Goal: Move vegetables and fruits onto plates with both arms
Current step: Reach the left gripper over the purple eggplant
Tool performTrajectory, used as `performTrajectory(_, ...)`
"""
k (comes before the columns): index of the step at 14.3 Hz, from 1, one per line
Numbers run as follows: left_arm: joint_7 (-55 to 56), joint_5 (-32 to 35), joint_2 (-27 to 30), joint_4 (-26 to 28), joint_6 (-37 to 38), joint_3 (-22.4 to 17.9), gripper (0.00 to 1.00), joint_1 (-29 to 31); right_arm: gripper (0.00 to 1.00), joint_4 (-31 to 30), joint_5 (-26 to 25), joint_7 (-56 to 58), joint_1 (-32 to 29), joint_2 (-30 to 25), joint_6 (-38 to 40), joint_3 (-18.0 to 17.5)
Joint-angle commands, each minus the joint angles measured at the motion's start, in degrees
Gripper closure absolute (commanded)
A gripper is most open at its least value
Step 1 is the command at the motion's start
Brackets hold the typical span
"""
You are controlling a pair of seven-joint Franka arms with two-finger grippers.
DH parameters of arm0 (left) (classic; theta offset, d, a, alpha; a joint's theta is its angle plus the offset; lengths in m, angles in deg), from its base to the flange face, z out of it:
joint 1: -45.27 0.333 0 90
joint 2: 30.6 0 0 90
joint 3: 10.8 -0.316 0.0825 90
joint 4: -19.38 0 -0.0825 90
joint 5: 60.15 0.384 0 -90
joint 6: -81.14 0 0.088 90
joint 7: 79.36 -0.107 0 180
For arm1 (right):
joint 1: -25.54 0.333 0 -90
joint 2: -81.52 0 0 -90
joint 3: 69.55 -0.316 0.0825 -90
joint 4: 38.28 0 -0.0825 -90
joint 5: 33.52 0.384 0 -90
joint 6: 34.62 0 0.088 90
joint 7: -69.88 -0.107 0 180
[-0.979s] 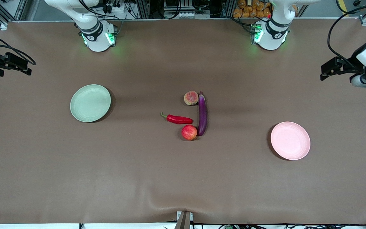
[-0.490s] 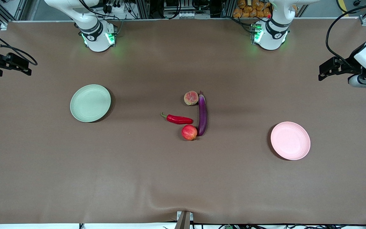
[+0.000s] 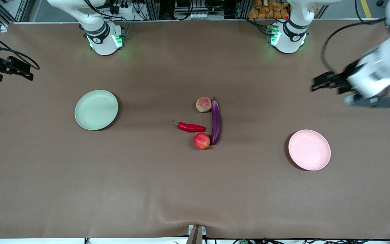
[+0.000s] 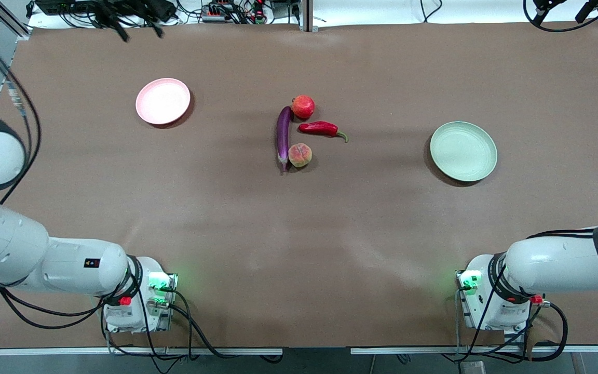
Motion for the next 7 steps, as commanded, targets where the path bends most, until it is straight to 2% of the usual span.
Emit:
performTrajectory(1, 8.5, 0.8, -7.5, -4.6, -2.2, 0.7, 0.00, -6.5, 0.00, -1.4, -0.8, -0.2, -0.1, -1.4, -0.6, -0.1)
performTrajectory(4, 14.1, 4.4, -14.2, -8.3, -2.8, 0.4, 0.00, -13.9, 0.00, -1.5, -0.7, -0.2, -0.1, -1.3, -0.5, -0.1)
performTrajectory(7, 23.4, 6.9, -19.6, -9.3, -9.1, 0.4, 0.00, -19.5, 0.00, -1.3, -0.5, -0.2, -0.1, -1.0, -0.6, -0.1)
